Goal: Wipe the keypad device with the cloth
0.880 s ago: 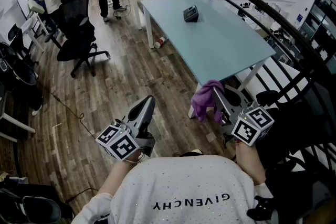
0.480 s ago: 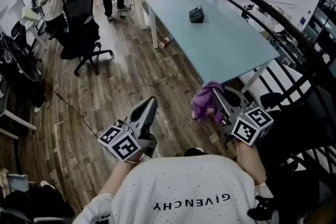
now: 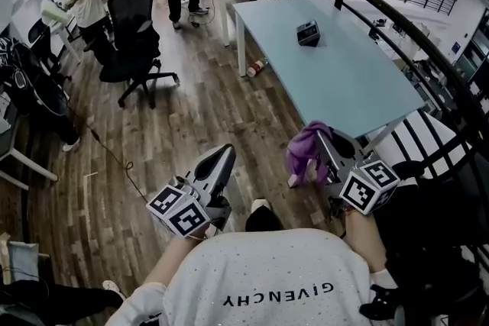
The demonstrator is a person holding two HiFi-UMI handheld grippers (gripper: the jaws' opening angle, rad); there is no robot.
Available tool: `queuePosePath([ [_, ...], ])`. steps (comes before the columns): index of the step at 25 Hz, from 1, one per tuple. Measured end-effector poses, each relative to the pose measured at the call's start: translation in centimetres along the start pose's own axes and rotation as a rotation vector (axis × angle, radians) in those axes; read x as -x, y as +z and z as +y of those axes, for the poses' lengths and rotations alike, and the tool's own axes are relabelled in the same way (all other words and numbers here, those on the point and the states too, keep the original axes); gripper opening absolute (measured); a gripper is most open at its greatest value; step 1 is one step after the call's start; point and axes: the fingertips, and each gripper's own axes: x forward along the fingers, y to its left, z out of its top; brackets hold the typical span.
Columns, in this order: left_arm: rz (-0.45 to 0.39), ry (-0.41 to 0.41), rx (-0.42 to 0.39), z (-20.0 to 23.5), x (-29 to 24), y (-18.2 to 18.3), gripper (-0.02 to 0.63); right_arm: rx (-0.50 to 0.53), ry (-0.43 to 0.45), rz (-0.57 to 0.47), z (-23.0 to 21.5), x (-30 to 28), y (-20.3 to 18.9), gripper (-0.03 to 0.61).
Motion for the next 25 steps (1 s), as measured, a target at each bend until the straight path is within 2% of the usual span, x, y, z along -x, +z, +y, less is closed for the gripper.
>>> queuePosePath([
  [4,0.005,0.009,-0.012,3.2,-1.5,1.4,-0.008,0.000,0.029,-0.013,-1.3,-4.5,0.7,0.029],
  [9,0.037,0.089,-0.026,9.0,-5.5,2.5,-0.006,0.015,0.083,0.000,-4.6,-11.2,1.9,0.029],
  [12,-0.002,0.081,0.017,11.5,-8.4,4.1,-0.006,0.022,0.107,0.010,-7.3,-14.9,3.2,0.030],
  [15,-0.026,0.086,0.017,13.8,-10.7,5.0,-0.006,0.027,0.122,0.010,-9.5,-18.1,4.2,0.030],
  [21,-0.041,0.111,0.012,17.3,-14.3,5.5,-0.006,0.030,0.145,0.026,-13.1,-23.4,4.6,0.029],
  [25,-0.007,0.111,0.025,19.4,-16.1,4.7,-0.006,-0.009,0.133,0.045,-15.4,-25.9,3.4,0.029],
])
